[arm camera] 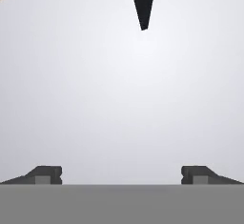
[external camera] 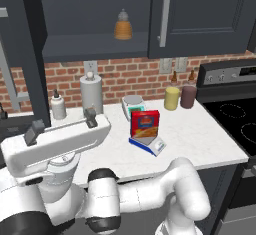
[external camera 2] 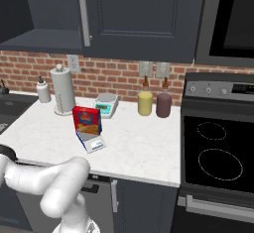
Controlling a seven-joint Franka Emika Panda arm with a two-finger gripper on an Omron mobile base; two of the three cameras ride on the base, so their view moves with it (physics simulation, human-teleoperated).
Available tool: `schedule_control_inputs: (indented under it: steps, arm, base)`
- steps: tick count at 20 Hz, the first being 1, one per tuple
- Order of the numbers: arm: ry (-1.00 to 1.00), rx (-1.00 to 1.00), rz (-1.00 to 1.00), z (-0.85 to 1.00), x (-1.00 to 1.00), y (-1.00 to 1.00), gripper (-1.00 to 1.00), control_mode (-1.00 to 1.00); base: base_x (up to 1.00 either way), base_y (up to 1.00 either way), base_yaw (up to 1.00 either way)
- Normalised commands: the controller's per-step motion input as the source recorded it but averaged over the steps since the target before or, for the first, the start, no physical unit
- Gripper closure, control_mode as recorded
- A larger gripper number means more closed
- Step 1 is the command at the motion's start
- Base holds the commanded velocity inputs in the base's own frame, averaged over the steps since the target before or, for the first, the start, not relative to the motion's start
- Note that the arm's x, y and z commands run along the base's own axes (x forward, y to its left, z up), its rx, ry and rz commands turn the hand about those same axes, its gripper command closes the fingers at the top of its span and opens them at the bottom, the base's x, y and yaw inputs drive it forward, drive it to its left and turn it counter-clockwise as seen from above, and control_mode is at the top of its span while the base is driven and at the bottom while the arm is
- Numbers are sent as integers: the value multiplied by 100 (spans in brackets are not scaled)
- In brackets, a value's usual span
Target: Pick the boxed food and place it on the digital scale for weighing, and close the cabinet.
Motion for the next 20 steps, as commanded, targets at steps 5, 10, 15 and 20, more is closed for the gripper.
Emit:
schedule_control_inputs:
  steps: [5,10,15,20]
  arm:
    - [10,0,-3,-71,-2,94,-100,-100]
    - [15,-10,0,-96,-39,88,-100,-100]
    - [10,-14,3,-100,-72,87,-100,-100]
    - [47,3,1,-35,5,13,-100,-100]
  base:
    - [0,0,0]
    - [0,0,0]
    - [0,0,0]
    - [0,0,0]
